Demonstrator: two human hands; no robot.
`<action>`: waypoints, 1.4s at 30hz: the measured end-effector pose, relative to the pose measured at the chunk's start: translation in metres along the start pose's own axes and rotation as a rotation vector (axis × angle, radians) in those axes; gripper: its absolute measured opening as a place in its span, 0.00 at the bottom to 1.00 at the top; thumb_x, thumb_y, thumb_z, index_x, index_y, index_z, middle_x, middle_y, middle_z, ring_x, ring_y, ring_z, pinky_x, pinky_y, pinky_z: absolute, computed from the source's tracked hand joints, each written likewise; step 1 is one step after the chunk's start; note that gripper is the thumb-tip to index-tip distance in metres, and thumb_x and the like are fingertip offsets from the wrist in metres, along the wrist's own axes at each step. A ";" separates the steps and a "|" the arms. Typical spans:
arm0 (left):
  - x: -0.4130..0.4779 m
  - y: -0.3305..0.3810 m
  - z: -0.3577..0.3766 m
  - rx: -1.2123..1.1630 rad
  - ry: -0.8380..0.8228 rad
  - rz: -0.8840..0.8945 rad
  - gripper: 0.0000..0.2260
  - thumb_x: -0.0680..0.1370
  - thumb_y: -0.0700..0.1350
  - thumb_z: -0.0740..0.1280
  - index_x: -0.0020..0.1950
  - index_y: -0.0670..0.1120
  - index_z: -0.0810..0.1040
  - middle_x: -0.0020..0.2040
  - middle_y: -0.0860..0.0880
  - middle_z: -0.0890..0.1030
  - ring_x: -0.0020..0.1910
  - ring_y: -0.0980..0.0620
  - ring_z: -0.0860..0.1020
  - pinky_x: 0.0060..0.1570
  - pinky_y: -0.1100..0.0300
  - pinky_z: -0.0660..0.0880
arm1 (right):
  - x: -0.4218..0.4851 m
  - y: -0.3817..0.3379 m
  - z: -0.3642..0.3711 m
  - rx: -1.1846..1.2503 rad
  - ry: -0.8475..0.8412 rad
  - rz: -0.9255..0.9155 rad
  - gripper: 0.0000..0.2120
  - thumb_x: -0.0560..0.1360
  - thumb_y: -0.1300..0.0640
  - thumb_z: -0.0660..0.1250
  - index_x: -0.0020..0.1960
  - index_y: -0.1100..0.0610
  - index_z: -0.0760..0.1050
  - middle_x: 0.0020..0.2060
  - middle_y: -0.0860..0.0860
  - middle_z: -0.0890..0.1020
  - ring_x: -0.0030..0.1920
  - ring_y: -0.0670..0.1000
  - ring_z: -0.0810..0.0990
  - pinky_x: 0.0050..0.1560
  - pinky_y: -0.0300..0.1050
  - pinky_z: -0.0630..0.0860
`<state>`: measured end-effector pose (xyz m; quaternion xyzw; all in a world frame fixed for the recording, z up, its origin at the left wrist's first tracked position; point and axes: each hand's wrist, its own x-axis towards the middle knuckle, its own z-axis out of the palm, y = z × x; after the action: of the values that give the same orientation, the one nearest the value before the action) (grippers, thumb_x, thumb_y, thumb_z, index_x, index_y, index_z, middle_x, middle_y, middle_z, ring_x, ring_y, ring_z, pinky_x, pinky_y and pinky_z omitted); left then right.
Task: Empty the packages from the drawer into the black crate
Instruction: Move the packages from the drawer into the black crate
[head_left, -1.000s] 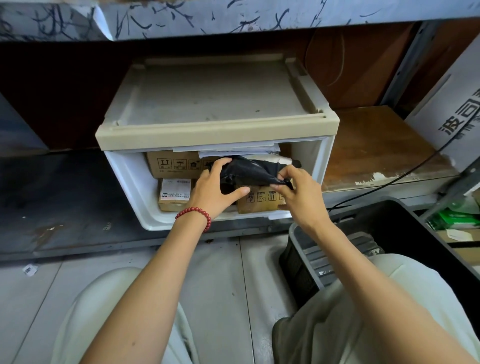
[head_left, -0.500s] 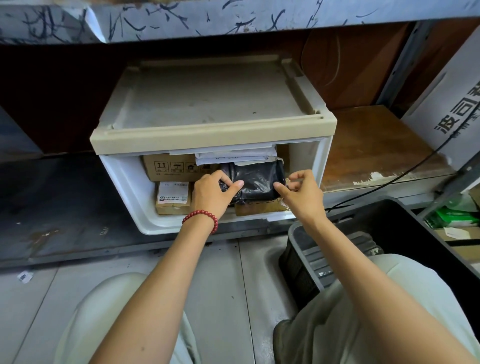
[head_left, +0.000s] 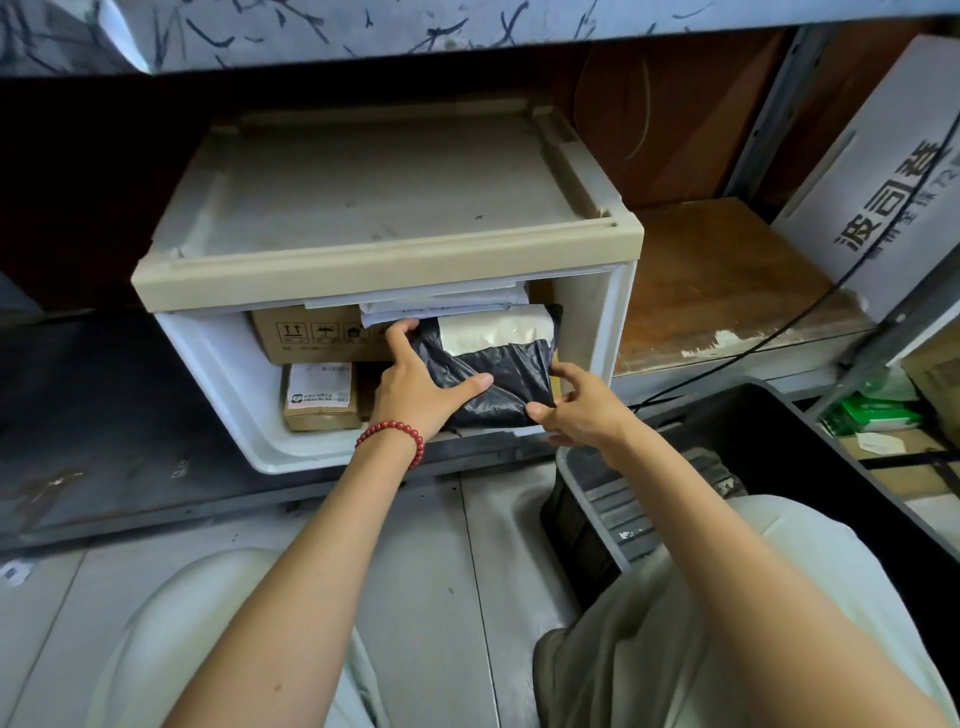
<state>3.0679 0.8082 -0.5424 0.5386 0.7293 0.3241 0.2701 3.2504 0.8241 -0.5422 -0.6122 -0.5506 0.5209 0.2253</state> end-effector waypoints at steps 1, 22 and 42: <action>0.001 -0.001 0.000 0.037 -0.018 -0.029 0.46 0.67 0.61 0.74 0.75 0.49 0.51 0.70 0.41 0.69 0.65 0.42 0.71 0.54 0.53 0.71 | 0.000 0.001 0.000 -0.025 -0.012 0.024 0.30 0.77 0.61 0.69 0.75 0.56 0.61 0.51 0.53 0.76 0.50 0.54 0.77 0.53 0.50 0.80; 0.001 -0.030 0.019 -0.233 -0.242 -0.092 0.55 0.53 0.75 0.73 0.75 0.55 0.61 0.68 0.57 0.73 0.66 0.54 0.72 0.67 0.49 0.70 | 0.024 0.015 0.008 0.298 0.123 -0.081 0.36 0.72 0.39 0.70 0.73 0.55 0.64 0.64 0.52 0.76 0.62 0.52 0.77 0.66 0.52 0.74; -0.054 -0.008 -0.034 -0.626 -0.103 -0.031 0.30 0.66 0.59 0.74 0.66 0.52 0.74 0.60 0.55 0.80 0.60 0.55 0.77 0.64 0.53 0.72 | -0.016 0.006 0.009 0.510 -0.116 -0.232 0.41 0.60 0.45 0.82 0.67 0.55 0.70 0.57 0.52 0.83 0.54 0.53 0.84 0.57 0.53 0.79</action>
<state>3.0531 0.7487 -0.5240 0.4339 0.5877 0.5009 0.4642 3.2474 0.8050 -0.5448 -0.4378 -0.4802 0.6473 0.3984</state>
